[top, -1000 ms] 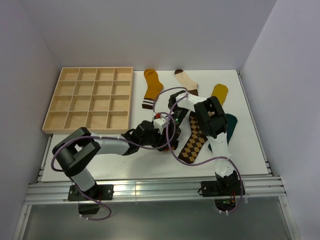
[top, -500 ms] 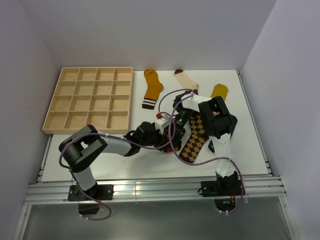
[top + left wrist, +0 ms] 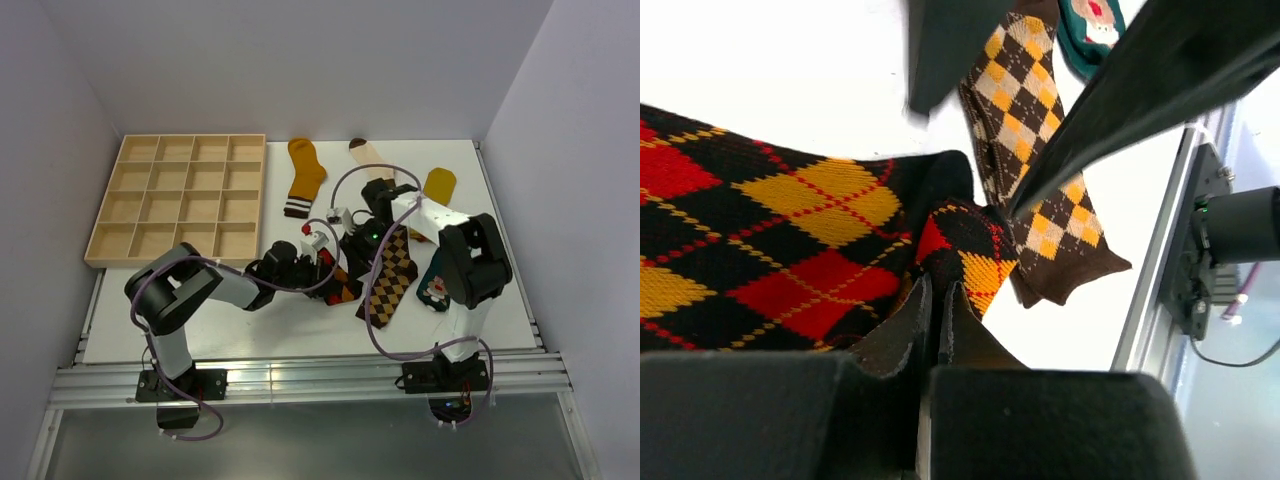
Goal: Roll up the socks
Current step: Roll the sock at the center of the board.
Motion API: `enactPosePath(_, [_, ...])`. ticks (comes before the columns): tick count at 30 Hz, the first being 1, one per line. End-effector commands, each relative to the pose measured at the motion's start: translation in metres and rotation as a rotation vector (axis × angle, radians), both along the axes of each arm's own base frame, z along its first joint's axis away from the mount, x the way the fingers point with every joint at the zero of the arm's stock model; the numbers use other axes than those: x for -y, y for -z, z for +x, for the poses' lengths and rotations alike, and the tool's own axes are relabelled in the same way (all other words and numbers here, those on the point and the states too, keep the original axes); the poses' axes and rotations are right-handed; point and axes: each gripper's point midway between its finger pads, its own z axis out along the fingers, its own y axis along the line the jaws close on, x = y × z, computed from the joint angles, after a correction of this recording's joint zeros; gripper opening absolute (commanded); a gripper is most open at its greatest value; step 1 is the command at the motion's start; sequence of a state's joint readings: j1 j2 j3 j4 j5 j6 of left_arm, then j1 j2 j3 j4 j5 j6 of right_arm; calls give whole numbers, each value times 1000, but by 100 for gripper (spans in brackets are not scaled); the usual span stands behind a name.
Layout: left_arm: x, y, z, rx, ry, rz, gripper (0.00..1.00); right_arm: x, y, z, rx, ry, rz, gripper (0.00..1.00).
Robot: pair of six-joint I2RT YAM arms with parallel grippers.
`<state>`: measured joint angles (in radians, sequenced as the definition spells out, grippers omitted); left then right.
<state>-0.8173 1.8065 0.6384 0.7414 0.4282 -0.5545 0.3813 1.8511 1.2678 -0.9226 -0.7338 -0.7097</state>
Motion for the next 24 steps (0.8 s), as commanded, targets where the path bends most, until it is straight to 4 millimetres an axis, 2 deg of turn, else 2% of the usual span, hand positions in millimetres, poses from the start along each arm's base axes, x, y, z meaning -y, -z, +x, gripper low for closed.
enactPosePath(1, [-33, 58, -20, -220, 0, 178, 0, 11, -10, 29, 176, 25, 18, 59])
enactPosePath(4, [-37, 58, -21, -292, 13, 189, 0, 18, -17, 34, 235, 39, 50, 59])
enactPosePath(5, [-35, 54, -19, -304, 17, 181, 0, 21, -13, 29, 239, 41, 54, 59])
enactPosePath(6, [-40, 58, -24, -347, 23, 203, 0, 22, -14, 36, 293, 47, 63, 60])
enactPosePath(7, [-42, 55, -21, -363, 21, 199, 0, 23, -24, 37, 352, 45, 76, 60])
enactPosePath(8, [-42, 51, -22, -386, 38, 191, 0, 26, -19, 29, 371, 31, 77, 61])
enactPosePath(9, [-47, 55, -25, -430, 36, 218, 0, 26, -22, 35, 436, 24, 85, 62])
enactPosePath(12, [-50, 54, -21, -495, 22, 218, 0, 33, -24, 25, 563, -26, 64, 65])
enactPosePath(13, [-51, 57, -23, -531, 19, 228, 0, 32, -26, 26, 608, -44, 61, 65])
enactPosePath(14, [-49, 59, -25, -574, 23, 224, 0, 30, -23, 16, 640, -91, 61, 66])
enactPosePath(17, [-49, 63, -28, -635, 16, 235, 0, 28, -21, 4, 723, -158, 54, 66])
enactPosePath(18, [-48, 63, -29, -649, 15, 235, 1, 21, -21, 0, 754, -192, 64, 67])
enactPosePath(19, [-49, 63, -29, -668, 13, 238, 0, 25, -10, -8, 759, -209, 35, 68])
enactPosePath(20, [-50, 63, -31, -688, 13, 241, 0, 23, -9, -11, 789, -234, 27, 69])
enactPosePath(21, [-50, 63, -31, -697, 15, 243, 0, 10, -15, -14, 855, -270, 51, 69])
enactPosePath(23, [-51, 63, -32, -720, 17, 263, 0, 8, -5, -23, 900, -310, 28, 70])
enactPosePath(24, [-51, 62, -33, -728, 20, 265, 0, 2, -11, -21, 953, -316, 42, 70])
